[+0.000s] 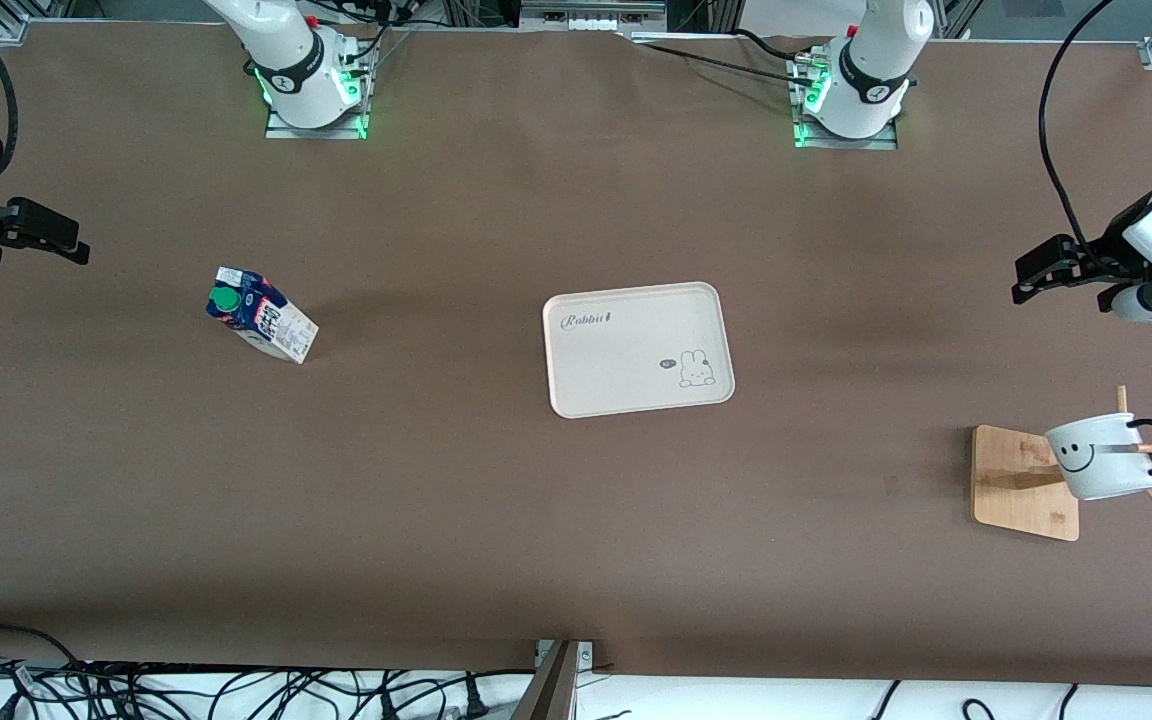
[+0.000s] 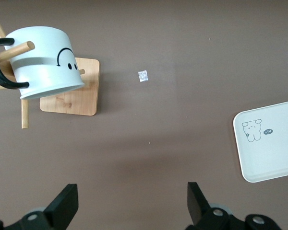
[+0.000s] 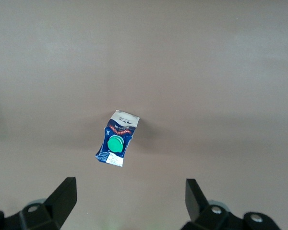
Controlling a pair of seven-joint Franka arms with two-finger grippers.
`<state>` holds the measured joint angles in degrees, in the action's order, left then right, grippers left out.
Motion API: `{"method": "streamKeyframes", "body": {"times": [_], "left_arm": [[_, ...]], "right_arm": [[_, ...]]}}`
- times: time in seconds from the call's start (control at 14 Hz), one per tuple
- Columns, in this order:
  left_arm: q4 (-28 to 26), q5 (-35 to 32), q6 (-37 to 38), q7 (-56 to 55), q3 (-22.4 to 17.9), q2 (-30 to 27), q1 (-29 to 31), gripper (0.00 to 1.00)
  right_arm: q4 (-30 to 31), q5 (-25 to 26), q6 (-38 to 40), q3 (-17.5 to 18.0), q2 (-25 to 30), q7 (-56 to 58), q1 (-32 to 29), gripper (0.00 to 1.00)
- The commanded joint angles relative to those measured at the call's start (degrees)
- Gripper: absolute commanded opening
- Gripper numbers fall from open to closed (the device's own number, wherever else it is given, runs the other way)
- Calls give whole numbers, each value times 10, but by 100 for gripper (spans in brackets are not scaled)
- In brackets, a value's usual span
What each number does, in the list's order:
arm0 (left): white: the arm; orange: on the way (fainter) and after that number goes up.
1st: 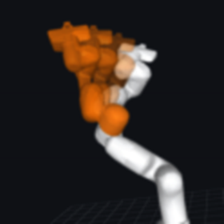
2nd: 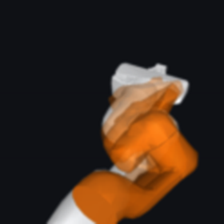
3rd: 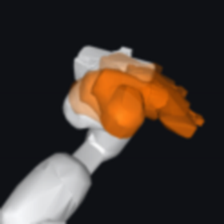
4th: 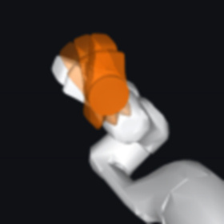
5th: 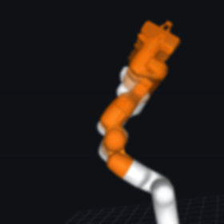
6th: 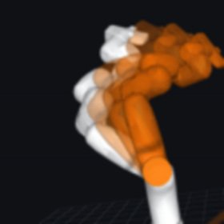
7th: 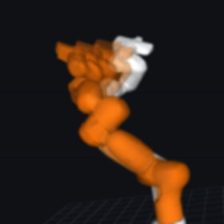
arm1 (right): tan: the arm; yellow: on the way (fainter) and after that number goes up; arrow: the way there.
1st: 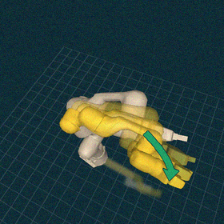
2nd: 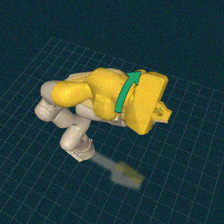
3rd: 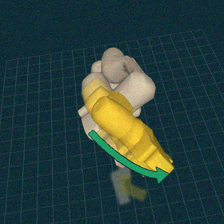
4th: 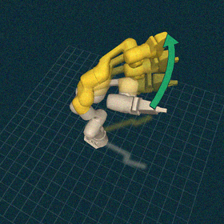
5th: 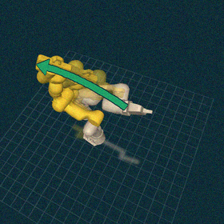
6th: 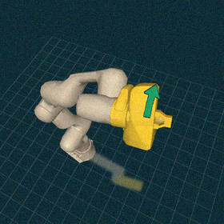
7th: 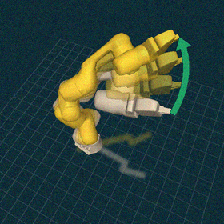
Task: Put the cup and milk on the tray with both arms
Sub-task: 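Move the right gripper toward the blue milk carton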
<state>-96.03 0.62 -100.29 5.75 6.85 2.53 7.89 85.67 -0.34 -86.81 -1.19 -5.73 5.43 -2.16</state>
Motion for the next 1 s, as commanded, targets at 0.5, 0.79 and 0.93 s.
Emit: {"method": "streamKeyframes", "body": {"times": [0.5, 0.79, 0.93], "left_arm": [[13, -17, 0, -7, 11, 28, -1, 100], [15, -17, 0, -7, 18, 27, -2, 100], [16, -17, 0, -7, 19, 27, -2, 100]], "right_arm": [[-7, -3, 23, 3, 5, 5, -6, 100], [3, 39, 58, 9, -3, -1, 11, 100], [23, 50, 42, 9, -6, -2, 15, 100]]}}
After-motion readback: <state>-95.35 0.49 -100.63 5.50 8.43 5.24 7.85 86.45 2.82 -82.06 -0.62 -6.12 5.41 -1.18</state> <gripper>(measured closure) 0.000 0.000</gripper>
